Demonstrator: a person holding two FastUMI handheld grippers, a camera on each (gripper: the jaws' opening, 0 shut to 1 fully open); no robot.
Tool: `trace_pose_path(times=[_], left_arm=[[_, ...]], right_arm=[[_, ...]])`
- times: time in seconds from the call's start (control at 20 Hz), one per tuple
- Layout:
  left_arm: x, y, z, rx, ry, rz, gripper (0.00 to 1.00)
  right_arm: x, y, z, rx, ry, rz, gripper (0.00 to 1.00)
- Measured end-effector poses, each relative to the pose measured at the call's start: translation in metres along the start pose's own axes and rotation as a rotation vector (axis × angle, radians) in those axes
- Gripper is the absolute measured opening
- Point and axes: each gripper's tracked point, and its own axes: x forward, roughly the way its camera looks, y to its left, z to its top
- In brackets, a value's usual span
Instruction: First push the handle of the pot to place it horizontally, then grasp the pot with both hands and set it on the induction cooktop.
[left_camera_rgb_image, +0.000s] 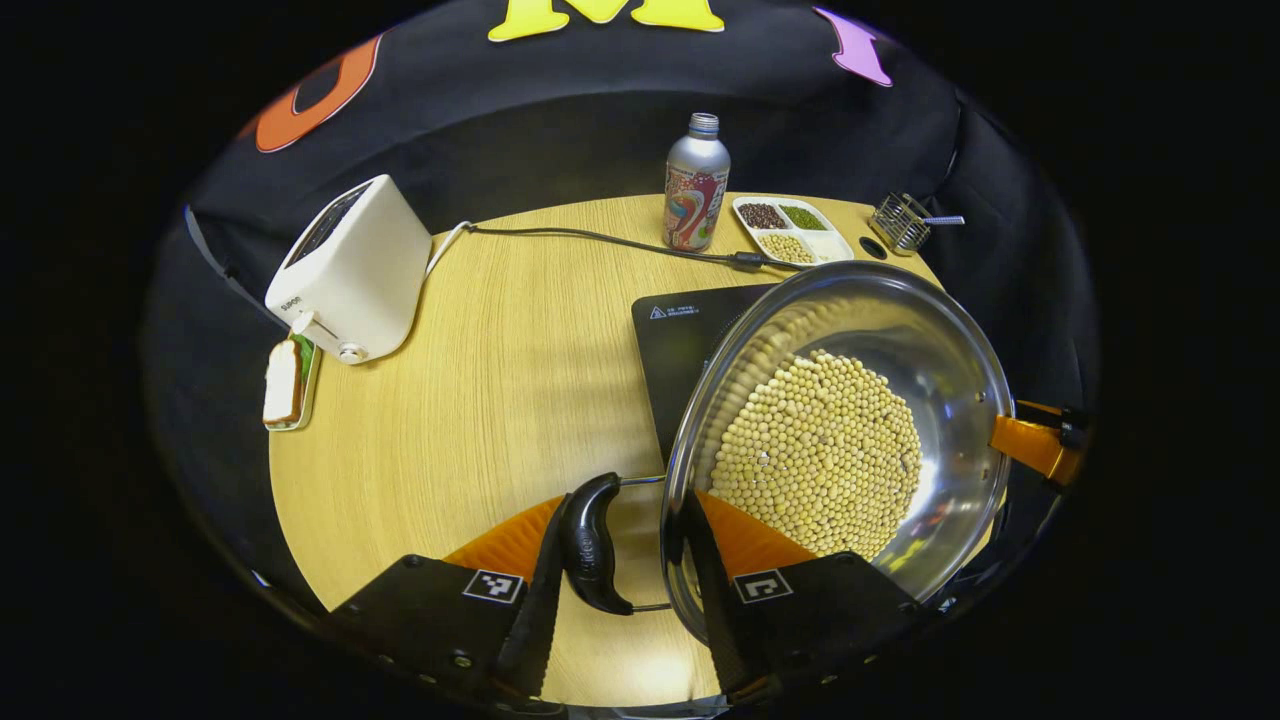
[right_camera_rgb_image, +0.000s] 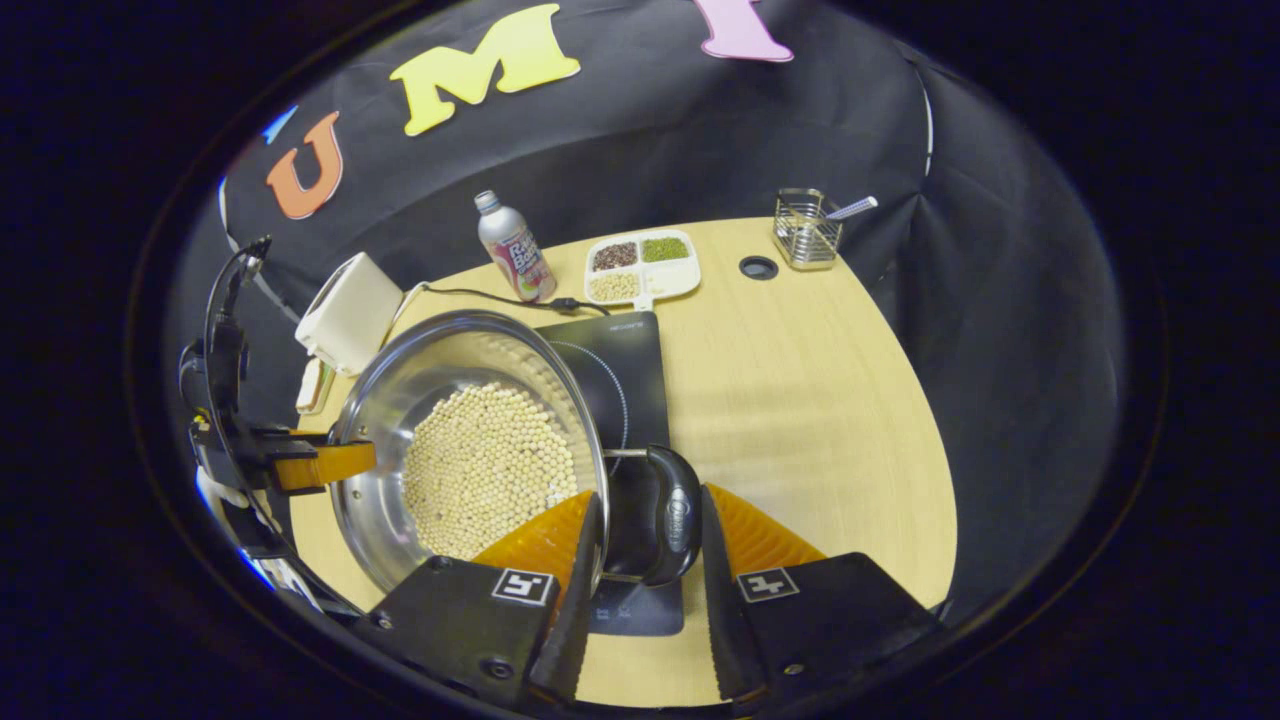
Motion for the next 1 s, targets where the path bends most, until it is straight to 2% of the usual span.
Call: trace_pose_path(times=[0.5,0.65,0.7,0.75,0.85,1.0], left_arm=[[-0.008,-0.002,-0.008,-0.037,0.023,0.043,0.61],[-0.006,-0.004,-0.005,-0.031,0.012,0.05,0.61],[-0.012,-0.004,-0.005,-0.029,0.01,0.054,0.57],[-0.016,-0.003,-0.005,-0.029,0.003,0.058,0.61],[-0.017,-0.003,-0.007,-0.031,-0.024,0.063,0.61],[-0.014,-0.003,-0.008,-0.023,-0.033,0.067,0.62]], right_arm=[[0.039,-0.009,0.037,-0.076,0.025,0.04,0.5],[0.046,-0.014,0.045,-0.092,-0.002,0.046,0.51],[0.045,-0.016,0.046,-0.093,-0.013,0.051,0.5],[0.048,-0.017,0.045,-0.092,-0.012,0.056,0.51],[0.048,-0.019,0.044,-0.118,-0.022,0.074,0.51],[0.05,-0.019,0.044,-0.091,-0.038,0.093,0.52]])
